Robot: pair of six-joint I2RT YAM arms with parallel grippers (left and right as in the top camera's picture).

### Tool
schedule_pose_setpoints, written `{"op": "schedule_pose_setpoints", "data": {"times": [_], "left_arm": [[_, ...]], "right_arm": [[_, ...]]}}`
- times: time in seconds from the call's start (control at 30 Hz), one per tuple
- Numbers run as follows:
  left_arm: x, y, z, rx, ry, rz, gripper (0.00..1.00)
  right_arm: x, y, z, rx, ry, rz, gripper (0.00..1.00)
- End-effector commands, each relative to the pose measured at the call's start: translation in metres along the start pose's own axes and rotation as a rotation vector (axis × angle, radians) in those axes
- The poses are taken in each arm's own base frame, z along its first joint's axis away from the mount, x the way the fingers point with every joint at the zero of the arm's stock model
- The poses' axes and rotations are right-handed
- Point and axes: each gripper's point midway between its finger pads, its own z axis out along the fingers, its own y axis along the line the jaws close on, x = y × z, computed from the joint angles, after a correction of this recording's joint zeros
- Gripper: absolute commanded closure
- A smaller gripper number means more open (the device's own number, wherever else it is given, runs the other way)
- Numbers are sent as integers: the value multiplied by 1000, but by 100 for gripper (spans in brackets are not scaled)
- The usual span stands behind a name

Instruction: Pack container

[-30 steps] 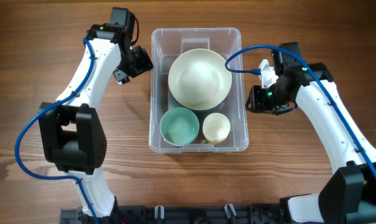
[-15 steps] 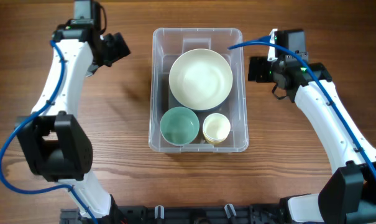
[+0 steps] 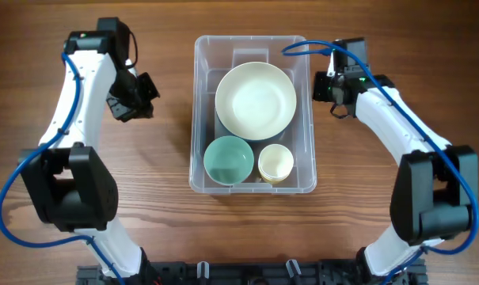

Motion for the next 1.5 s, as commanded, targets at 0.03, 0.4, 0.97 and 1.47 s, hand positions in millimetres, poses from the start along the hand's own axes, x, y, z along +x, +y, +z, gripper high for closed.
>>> {"op": "schedule_pose_setpoints", "data": {"times": [0.03,0.4,0.97,1.47], "left_arm": [[26,-17,-4,9,47,58,96],[36,-30,-1,0,55,110,91],[-83,-23,-26,68,-390,51,0],[32,-19,-164,204,-650,187,0]], "right_arm": [[-6,30,1,-162,-8,1,76],[-11,49,-3,-270,-26,-50,66],[-56,-12,-100,27,-185,-2,0],[-3,-27,-266,23,-362,136,0]]}}
